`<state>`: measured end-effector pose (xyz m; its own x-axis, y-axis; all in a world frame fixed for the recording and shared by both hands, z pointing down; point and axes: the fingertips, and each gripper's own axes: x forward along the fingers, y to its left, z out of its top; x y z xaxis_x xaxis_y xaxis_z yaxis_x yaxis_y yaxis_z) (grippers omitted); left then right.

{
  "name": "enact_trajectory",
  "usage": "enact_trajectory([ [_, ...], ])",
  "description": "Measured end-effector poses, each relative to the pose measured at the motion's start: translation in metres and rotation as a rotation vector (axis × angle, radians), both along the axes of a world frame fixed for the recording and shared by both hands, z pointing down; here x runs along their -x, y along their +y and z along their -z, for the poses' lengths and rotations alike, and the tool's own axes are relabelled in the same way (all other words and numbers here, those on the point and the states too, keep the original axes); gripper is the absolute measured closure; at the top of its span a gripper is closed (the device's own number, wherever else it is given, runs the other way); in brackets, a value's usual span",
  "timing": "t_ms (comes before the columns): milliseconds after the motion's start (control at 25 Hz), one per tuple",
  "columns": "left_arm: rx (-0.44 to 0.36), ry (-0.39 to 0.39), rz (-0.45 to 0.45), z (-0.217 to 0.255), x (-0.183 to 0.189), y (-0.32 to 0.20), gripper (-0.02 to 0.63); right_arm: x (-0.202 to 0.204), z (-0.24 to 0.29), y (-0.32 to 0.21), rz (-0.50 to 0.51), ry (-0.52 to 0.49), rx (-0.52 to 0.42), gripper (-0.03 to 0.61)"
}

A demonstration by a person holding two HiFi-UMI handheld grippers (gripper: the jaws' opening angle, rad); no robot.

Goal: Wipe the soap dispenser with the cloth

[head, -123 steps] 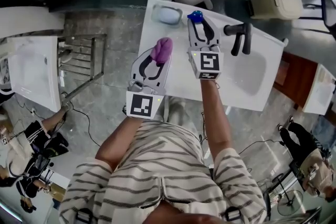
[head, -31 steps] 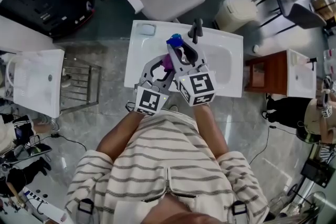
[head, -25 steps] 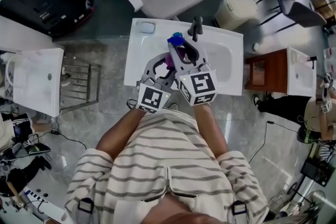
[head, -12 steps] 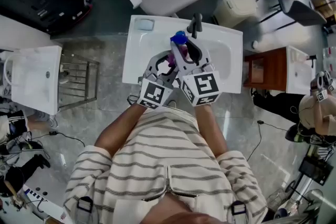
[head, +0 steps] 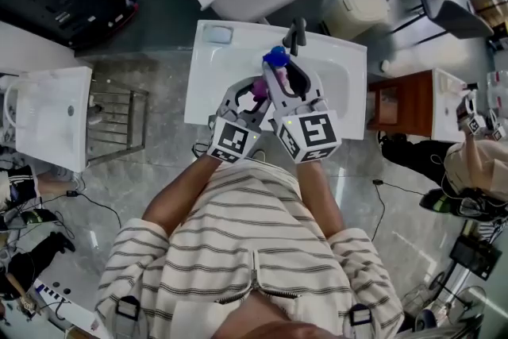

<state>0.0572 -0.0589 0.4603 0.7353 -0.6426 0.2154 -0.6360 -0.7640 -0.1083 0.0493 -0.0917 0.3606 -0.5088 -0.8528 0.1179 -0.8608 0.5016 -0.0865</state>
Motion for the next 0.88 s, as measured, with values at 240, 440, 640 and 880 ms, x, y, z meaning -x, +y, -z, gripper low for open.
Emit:
enact_trajectory([
  [240,0.01,-0.009,0.009,-0.006,0.005,0.004,0.485,-0.005,-0.002,0.002,-0.009,-0.002,0.005,0.445],
  [440,0.011,-0.015,0.023,-0.008,0.013,0.005,0.483,-0.008,-0.004,0.0,-0.016,-0.004,0.012,0.445],
  [640,0.007,-0.024,0.032,-0.005,0.02,0.007,0.483,-0.011,-0.006,0.001,-0.022,-0.003,0.018,0.445],
  [880,-0.012,-0.015,0.045,0.005,0.027,0.007,0.483,-0.013,-0.008,0.001,-0.022,0.004,0.02,0.445],
])
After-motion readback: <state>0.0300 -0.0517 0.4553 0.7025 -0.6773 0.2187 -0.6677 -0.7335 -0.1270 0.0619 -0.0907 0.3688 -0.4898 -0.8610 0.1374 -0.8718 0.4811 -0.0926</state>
